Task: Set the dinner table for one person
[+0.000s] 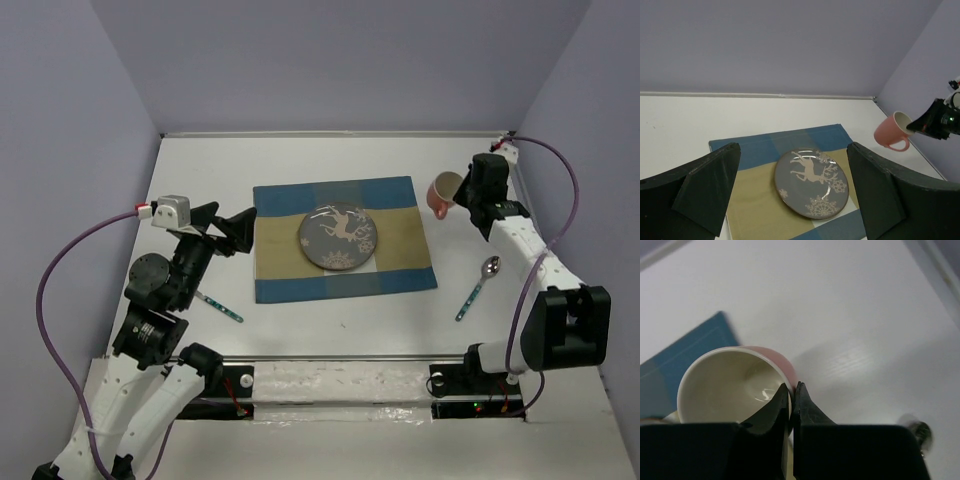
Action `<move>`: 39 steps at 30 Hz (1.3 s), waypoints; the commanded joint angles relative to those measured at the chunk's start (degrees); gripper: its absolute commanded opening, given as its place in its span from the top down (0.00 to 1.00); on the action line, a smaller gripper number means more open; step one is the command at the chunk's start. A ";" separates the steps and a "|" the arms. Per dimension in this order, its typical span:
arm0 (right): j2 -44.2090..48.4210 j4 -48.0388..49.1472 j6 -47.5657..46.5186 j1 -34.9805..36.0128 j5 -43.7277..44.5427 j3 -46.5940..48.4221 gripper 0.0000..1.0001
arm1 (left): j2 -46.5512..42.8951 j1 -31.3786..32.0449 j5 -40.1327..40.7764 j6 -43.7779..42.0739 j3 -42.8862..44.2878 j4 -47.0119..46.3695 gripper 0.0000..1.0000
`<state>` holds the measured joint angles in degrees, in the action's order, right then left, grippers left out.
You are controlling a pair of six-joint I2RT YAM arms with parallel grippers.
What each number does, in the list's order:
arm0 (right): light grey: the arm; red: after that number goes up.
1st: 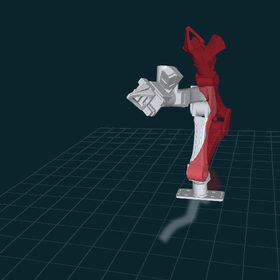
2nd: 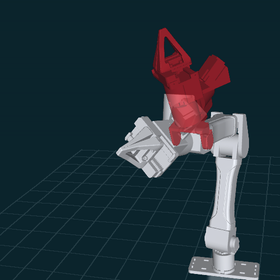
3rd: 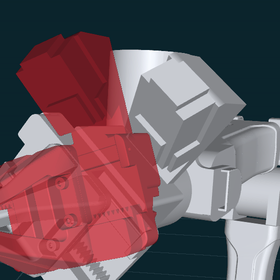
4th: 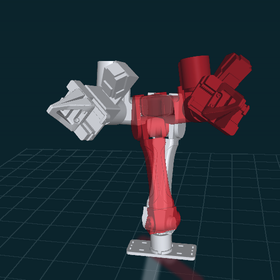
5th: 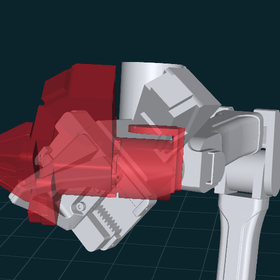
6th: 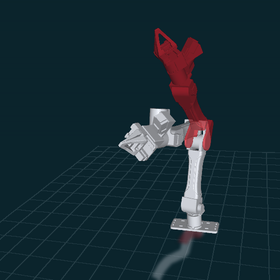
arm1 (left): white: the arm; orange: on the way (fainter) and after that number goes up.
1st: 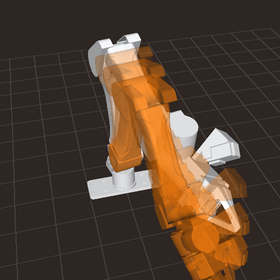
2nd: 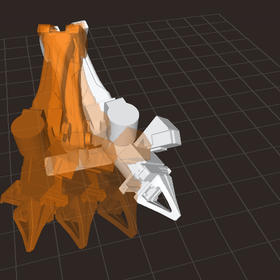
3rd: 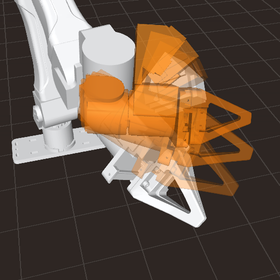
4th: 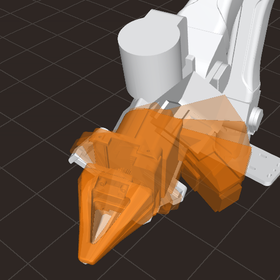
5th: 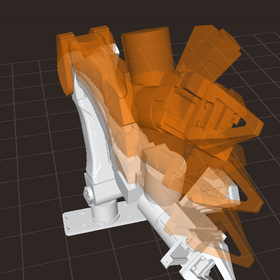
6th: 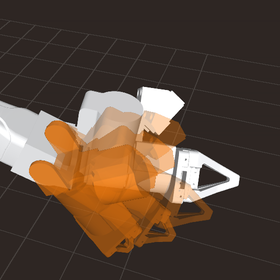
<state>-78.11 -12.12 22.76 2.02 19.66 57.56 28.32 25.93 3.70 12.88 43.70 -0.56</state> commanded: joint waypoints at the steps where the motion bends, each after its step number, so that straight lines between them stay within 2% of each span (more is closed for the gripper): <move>1: -3.96 5.09 -2.64 4.39 -4.27 9.48 1.00 | 0.69 0.00 0.86 -1.37 0.86 -1.90 0.01; 6: -11.71 3.34 -4.74 6.50 -9.28 17.03 1.00 | 1.39 -0.09 1.13 -1.28 0.86 -1.73 0.01; 16: -27.00 -2.56 -8.17 8.96 -12.63 33.30 1.00 | 4.90 -1.15 2.36 -0.41 1.30 -0.59 0.01; 26: -35.44 -6.42 -8.97 9.49 -11.58 39.47 1.00 | 7.27 -3.60 2.44 0.91 1.30 -0.32 0.01; 33: -37.82 -8.09 -9.05 9.49 -10.96 41.31 1.00 | 11.58 -6.33 1.31 2.85 1.91 0.47 0.01; 35: -38.26 -8.97 -9.14 9.49 -11.13 42.28 0.84 | 12.46 -6.86 -0.10 3.37 2.00 0.47 0.01; 36: -38.26 -8.97 -9.14 9.49 -11.57 42.28 0.64 | 12.55 -7.21 0.25 3.64 1.91 0.38 0.01; 39: -37.56 -9.06 -8.53 9.49 -11.66 42.28 0.40 | 12.99 -8.09 1.13 4.87 1.83 0.12 0.01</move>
<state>-116.84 -22.59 14.00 10.96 8.51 96.09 41.67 18.96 4.97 16.21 43.70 1.45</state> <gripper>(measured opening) 0.444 0.989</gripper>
